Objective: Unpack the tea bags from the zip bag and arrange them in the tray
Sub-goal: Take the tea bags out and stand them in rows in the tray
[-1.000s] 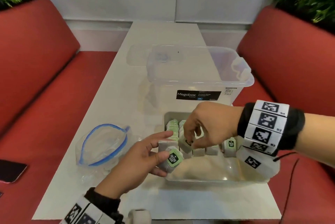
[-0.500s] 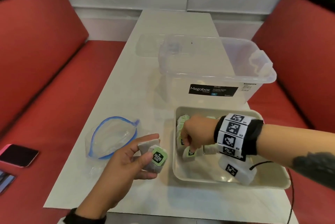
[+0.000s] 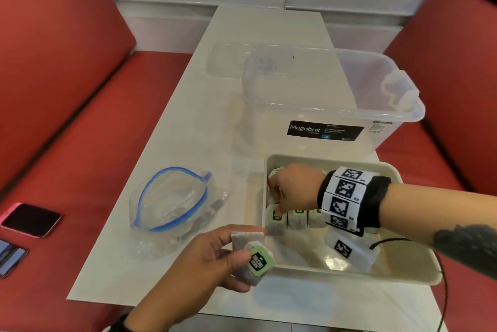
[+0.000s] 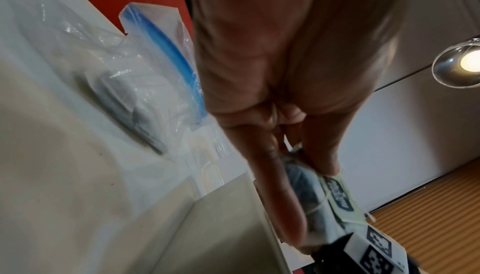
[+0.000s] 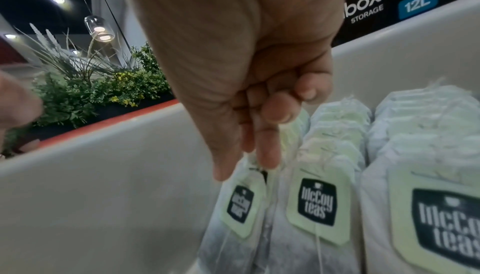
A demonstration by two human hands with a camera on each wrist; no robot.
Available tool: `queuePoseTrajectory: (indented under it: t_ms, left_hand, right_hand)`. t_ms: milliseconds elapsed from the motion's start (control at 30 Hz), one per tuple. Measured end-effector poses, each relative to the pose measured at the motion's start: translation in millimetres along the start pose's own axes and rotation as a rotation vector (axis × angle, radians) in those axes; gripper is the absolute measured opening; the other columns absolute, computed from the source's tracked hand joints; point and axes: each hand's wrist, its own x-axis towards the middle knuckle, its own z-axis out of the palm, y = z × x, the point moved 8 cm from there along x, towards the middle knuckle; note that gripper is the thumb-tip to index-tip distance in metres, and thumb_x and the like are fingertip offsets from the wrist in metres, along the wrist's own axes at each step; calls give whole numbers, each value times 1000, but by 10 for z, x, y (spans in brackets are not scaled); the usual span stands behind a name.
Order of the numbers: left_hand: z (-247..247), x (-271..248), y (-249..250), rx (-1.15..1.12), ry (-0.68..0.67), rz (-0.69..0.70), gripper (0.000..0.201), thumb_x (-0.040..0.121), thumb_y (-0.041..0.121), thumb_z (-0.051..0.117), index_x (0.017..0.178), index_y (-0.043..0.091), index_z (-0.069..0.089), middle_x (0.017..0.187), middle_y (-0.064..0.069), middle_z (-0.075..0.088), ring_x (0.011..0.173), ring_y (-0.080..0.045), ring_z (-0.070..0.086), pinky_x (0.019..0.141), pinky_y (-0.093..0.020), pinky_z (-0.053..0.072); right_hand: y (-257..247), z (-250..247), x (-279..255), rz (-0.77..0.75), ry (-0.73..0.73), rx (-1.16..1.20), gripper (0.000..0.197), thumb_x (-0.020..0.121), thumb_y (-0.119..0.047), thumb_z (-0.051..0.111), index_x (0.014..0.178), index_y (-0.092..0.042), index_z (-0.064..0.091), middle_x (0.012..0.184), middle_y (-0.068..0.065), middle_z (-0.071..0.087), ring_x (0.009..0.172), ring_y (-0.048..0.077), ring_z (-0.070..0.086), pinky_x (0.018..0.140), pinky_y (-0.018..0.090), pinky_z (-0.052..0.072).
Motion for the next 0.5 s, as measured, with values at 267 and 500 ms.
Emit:
queuePoseTrajectory:
  t_ms: [267,500]
  left_hand:
    - [72,32,-23,-5,-14,-8,26,70,23,65,93,30,74,93,-1,72,72,-15,68,59,-31,57]
    - [115,54,-116,65,-24,-76,23,88,9,60,105,21,69,87,0,73,72,-14,67,63,-32,58]
  right_hand:
    - [9,143,-213,-127,-280,24,18,86,-21,62,102,-24,70,85,-10,68,73,14,61,68,22,51]
    - [-171,547,-208,-269,-557,-62,40,95,-15,49,133,-23,53,110,-2,68,34,1,50,41,-1,33]
